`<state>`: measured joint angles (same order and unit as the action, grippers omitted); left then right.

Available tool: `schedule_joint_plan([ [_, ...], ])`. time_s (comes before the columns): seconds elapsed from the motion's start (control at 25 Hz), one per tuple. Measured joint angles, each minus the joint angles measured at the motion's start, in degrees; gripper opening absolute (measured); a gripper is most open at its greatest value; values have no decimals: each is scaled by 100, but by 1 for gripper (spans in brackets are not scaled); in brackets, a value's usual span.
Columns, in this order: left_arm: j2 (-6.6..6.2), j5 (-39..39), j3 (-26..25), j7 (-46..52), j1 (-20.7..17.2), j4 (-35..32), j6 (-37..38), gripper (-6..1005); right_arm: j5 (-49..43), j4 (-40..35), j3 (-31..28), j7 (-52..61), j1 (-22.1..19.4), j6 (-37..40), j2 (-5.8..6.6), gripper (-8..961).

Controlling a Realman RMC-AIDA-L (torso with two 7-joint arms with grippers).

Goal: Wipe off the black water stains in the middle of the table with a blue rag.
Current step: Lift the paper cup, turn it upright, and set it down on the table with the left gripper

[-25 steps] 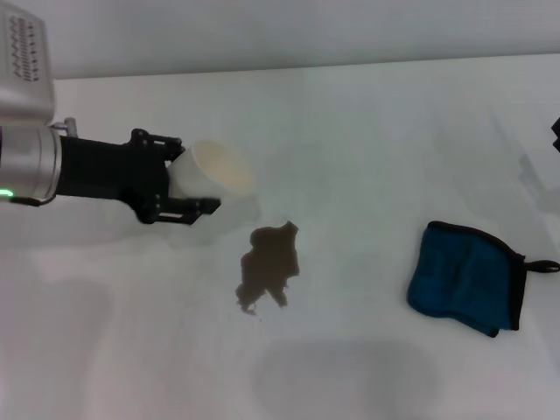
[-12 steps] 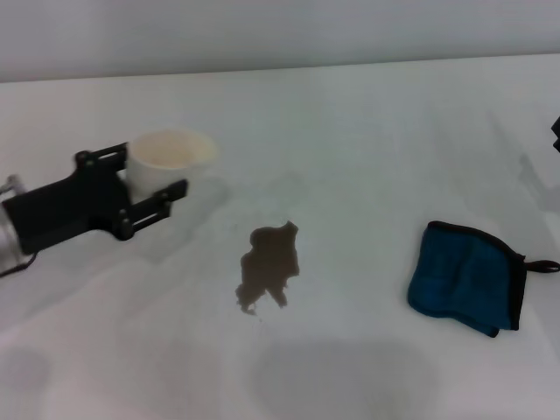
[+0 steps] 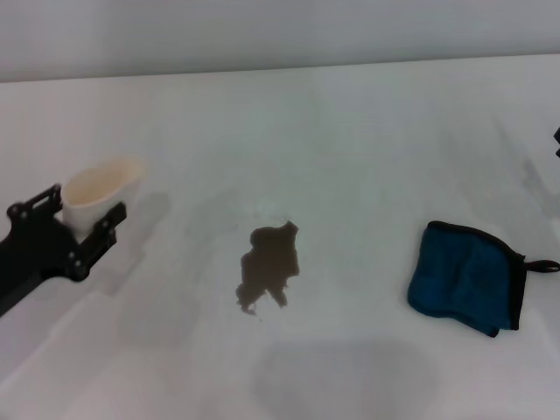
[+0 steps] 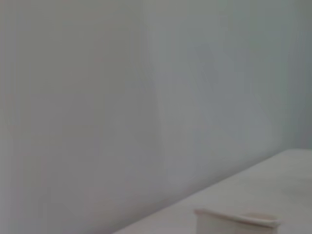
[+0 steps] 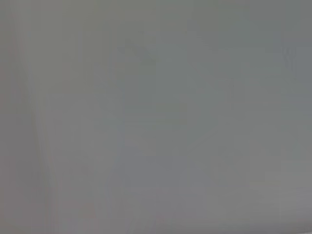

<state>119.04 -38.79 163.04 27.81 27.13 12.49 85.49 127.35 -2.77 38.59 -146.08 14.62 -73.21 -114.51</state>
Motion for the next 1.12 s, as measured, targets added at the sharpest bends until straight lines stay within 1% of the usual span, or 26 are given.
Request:
schedule_joint_plan([
  [0.16, 2, -51, 0, -142, -210, -179, -228, 477, 0, 8, 0, -12, -77, 1, -1, 839],
  [0.28, 3, -85, 0, -255, -300, -337, -479, 457, 0, 18, -1, -13, -137, 0, -1, 838],
  [0.64, 15, -112, -1, -833, -411, -899, -1232, 513, 0, 40, -1, -7, -186, -5, -1, 838],
  [1.12, 23, -345, -9, -1507, -803, -1245, -1241, 587, 0, 2, -1, 31, -123, 187, -1, 839],
])
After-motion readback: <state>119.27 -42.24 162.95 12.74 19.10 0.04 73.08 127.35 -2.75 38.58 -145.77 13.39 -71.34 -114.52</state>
